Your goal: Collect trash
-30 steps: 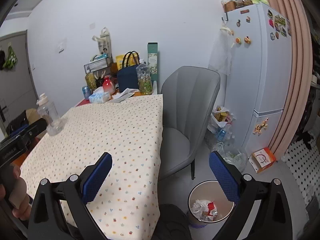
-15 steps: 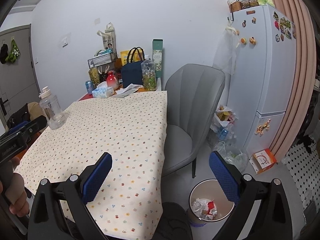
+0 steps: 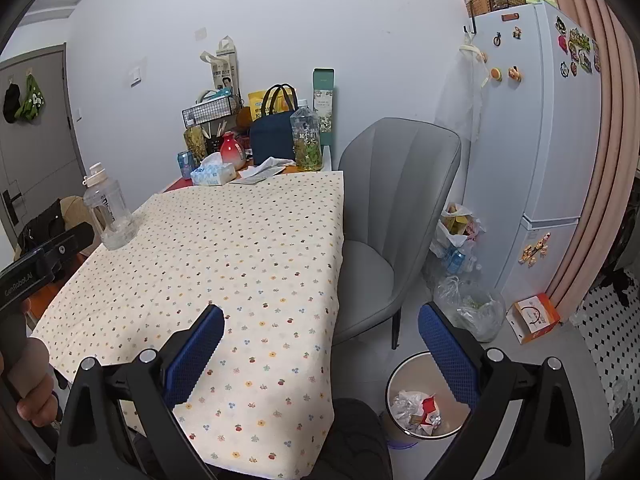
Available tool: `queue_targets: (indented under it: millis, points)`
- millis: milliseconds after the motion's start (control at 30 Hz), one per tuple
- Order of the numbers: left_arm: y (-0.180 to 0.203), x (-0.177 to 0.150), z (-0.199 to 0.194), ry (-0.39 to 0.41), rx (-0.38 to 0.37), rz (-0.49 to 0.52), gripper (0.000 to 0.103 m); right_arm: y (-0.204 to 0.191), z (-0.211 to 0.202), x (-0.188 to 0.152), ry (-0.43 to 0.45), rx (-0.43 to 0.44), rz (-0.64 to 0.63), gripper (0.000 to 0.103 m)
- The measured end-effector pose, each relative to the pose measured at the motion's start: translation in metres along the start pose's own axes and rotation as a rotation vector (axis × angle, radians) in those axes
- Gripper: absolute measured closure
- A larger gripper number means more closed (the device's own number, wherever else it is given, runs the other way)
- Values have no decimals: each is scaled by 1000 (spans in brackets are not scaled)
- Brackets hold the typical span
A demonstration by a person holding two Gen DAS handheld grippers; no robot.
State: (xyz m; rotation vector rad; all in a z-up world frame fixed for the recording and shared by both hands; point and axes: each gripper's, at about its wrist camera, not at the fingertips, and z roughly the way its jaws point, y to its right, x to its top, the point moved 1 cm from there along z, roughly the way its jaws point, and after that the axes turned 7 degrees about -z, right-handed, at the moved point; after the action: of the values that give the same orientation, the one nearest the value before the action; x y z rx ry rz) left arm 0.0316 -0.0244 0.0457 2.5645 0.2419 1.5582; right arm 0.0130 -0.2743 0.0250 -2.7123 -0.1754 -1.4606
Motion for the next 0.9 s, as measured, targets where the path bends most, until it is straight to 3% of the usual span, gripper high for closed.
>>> queue_targets:
  millis: [900]
  points:
    - [0, -4, 0, -12, -6, 3, 6, 8, -2, -1, 0, -1, 24, 8]
